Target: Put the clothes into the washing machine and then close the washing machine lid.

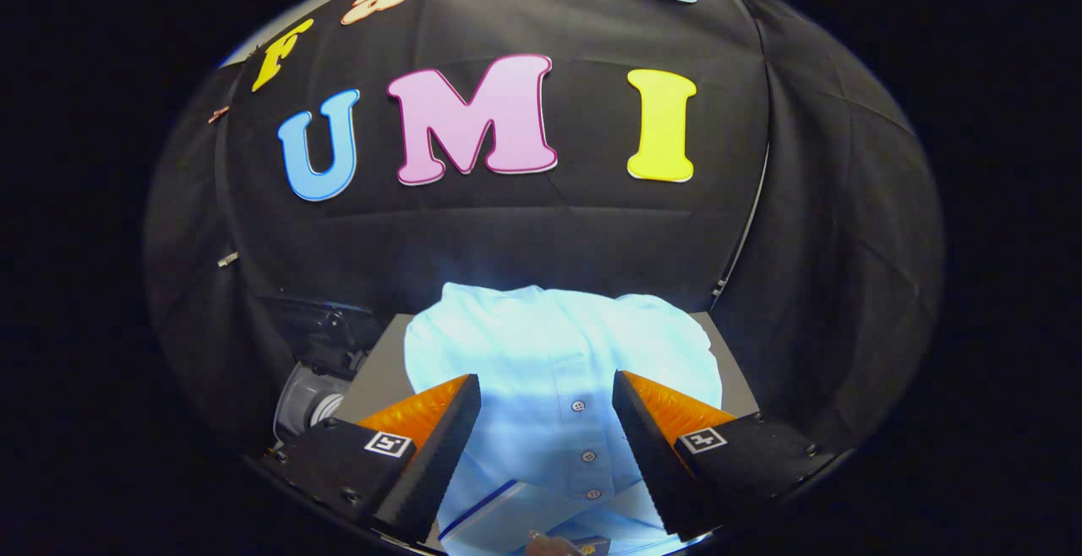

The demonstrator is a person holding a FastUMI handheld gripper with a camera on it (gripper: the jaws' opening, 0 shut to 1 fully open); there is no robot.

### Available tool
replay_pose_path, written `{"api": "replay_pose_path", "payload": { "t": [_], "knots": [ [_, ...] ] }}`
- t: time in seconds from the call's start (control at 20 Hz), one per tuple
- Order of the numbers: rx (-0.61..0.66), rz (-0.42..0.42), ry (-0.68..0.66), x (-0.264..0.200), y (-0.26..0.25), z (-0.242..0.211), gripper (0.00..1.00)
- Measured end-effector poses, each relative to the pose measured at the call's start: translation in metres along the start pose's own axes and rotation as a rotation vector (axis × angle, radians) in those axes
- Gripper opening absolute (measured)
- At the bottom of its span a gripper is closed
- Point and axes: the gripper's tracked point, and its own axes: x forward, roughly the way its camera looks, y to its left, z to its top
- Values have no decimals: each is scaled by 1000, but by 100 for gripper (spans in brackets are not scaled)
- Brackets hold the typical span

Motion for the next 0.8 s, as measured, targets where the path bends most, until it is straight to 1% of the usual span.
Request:
{"api": "replay_pose_path", "payload": {
  "t": [0.3, 0.45, 0.6, 0.7, 0.75, 0.8],
  "knots": [
    [-22, -44, 115, 25, -9, -23, 99],
    [-34, -52, 130, 32, -12, -29, 99],
    [-10, -31, 137, 35, -11, -30, 99],
    [-11, -38, 137, 38, -17, -27, 95],
    [-20, -38, 136, 41, -19, -27, 81],
    [-25, -45, 134, 42, -22, -25, 59]
  ]
}}
